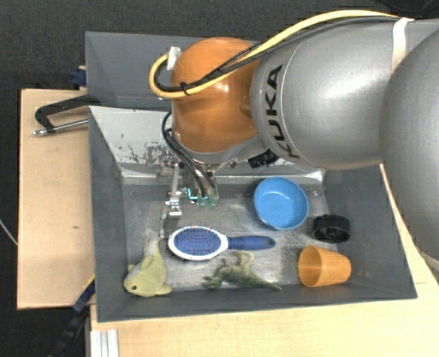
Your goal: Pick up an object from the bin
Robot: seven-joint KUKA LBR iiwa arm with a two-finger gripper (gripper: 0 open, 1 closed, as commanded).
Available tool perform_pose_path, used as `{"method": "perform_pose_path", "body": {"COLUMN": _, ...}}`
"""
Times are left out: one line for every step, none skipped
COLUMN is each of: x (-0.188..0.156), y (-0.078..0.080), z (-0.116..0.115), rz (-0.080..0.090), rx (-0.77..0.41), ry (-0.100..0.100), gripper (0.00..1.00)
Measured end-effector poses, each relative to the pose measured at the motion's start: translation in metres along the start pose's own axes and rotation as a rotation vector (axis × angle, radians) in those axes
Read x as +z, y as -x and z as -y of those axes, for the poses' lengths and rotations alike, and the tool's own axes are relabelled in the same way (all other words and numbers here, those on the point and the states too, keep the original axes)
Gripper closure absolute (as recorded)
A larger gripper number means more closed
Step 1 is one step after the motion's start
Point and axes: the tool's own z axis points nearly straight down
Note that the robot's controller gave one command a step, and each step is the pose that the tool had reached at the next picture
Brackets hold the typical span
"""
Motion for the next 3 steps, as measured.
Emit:
{"method": "perform_pose_path", "body": {"x": 0.116, "y": -0.006, "z": 0.066, "rz": 0.003, "rx": -0.431, "ry": -0.001, "gripper": 0.00}}
{"method": "perform_pose_path", "body": {"x": 0.124, "y": 0.015, "z": 0.123, "rz": 0.016, "rx": -0.686, "ry": -0.002, "gripper": 0.00}}
{"method": "perform_pose_path", "body": {"x": 0.086, "y": 0.044, "z": 0.164, "rz": 0.018, "rx": -0.775, "ry": -0.006, "gripper": 0.00}}
